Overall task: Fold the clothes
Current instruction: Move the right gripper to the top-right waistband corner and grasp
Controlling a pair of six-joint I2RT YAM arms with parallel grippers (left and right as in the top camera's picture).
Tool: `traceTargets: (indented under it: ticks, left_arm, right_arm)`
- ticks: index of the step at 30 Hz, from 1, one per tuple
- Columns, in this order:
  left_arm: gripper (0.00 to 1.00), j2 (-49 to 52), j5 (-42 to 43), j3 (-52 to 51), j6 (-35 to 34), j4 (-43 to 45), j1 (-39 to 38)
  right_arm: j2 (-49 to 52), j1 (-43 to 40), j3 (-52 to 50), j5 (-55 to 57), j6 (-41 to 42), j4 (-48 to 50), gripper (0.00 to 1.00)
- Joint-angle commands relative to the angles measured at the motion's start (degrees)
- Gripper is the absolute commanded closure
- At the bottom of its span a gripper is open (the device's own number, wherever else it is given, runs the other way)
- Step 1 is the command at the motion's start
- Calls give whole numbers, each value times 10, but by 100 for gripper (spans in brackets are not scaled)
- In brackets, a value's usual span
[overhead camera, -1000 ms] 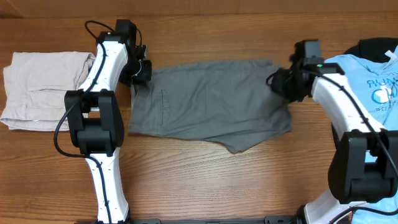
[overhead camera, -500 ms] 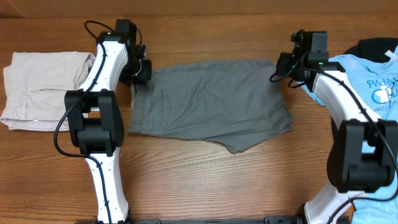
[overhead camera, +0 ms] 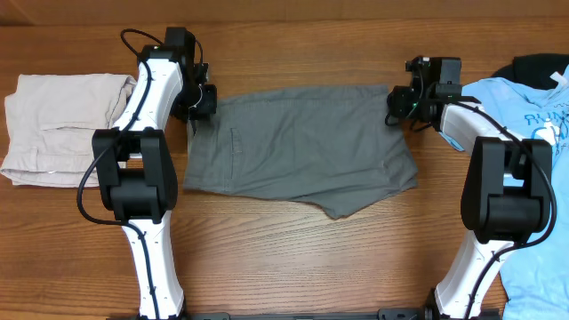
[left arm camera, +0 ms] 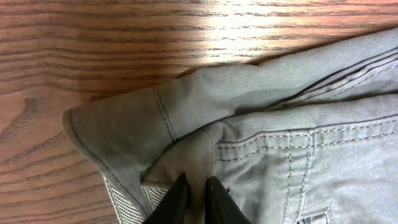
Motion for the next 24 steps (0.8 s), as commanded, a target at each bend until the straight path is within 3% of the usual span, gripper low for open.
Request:
traceTargets:
  ticks: [1, 10, 11, 13, 14, 24]
  left_arm:
    - [86, 3, 10, 11, -5, 2, -4]
    - [85, 3, 10, 11, -5, 2, -4]
    - [85, 3, 10, 11, -5, 2, -4]
    - [85, 3, 10, 11, -5, 2, -4]
    - [85, 3, 10, 11, -5, 2, -4]
    - [84, 3, 10, 11, -5, 2, -4]
  right_arm:
    - [0, -2, 12, -37, -7, 15, 60]
    - [0, -2, 7, -25, -7, 8, 58]
    - [0, -2, 7, -21, -7, 10, 55]
    - [0, -2, 7, -21, -7, 14, 38]
    - [0, -2, 7, -17, -7, 18, 36]
    - [33, -2, 7, -9, -7, 39, 37]
